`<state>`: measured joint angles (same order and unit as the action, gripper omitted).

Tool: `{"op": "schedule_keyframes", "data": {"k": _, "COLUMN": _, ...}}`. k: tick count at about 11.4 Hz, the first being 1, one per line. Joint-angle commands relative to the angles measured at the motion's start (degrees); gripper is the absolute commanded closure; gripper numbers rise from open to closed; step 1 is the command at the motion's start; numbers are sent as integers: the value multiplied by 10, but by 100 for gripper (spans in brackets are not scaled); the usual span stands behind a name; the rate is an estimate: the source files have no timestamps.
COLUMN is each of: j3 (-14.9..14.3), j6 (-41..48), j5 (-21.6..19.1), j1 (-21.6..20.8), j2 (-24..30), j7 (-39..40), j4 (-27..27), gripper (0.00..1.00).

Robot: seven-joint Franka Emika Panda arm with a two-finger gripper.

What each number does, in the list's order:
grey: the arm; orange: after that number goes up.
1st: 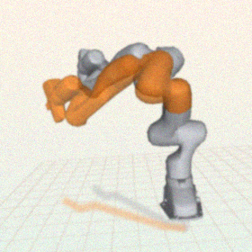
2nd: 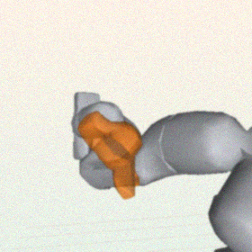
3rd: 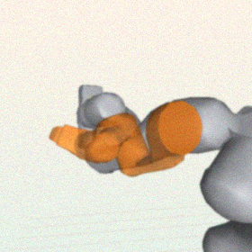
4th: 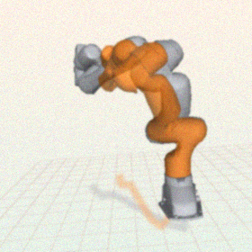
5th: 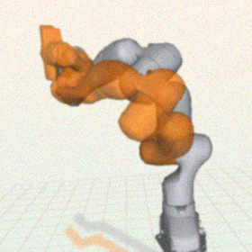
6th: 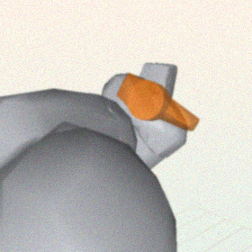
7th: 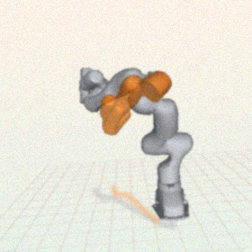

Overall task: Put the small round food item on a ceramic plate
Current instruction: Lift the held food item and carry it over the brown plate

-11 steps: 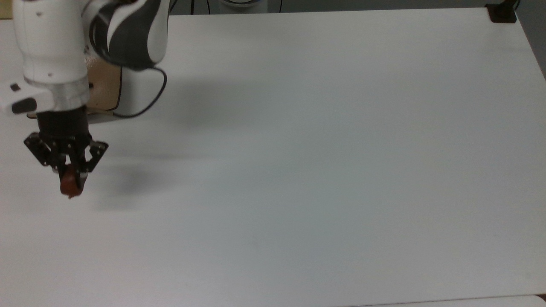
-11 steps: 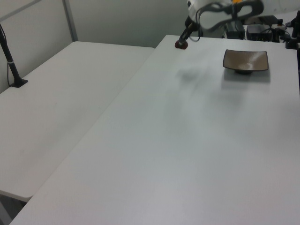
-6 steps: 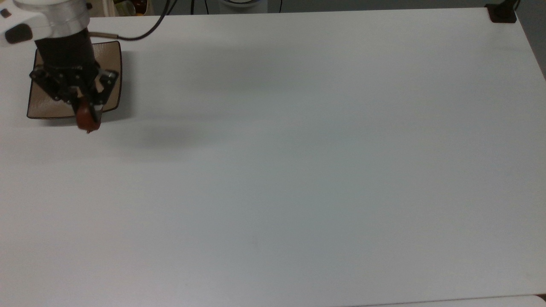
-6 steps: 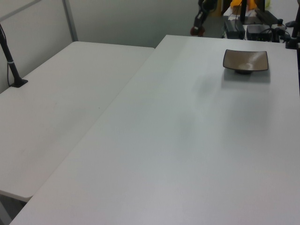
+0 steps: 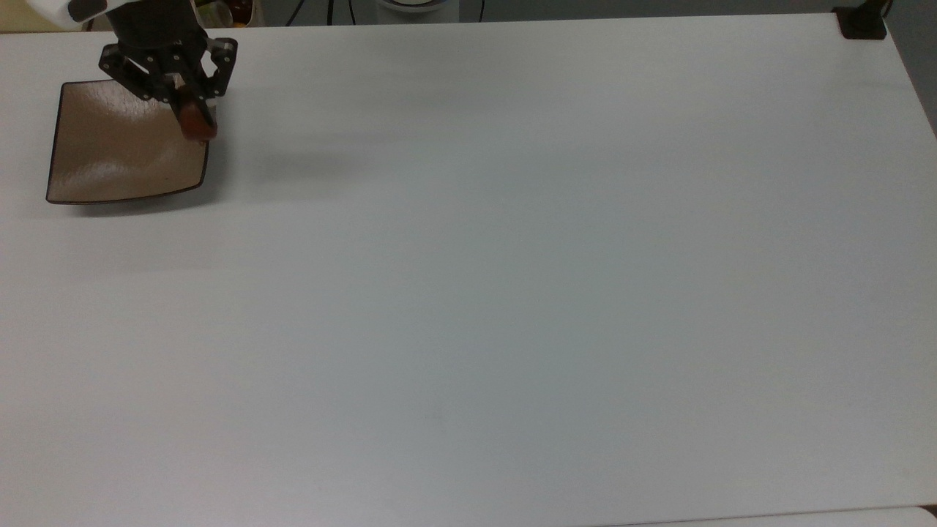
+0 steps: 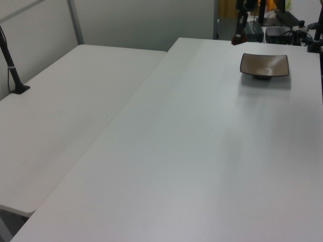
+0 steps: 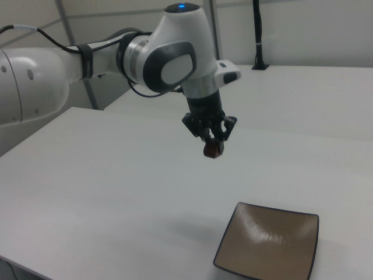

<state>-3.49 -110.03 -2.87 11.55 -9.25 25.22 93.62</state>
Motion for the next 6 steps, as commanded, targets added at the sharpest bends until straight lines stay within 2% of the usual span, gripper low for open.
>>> {"op": "schedule_keyframes", "data": {"k": 1, "j3": -1, "j6": 21, "j5": -28, "j1": 52, "j2": 21, "j7": 76, "j4": 40, "gripper": 73}}
{"op": "schedule_keyframes", "data": {"k": 6, "j3": -1, "j6": -10, "j5": -30, "j1": 129, "j2": 20, "j7": 209, "j4": 89, "gripper": 73}}
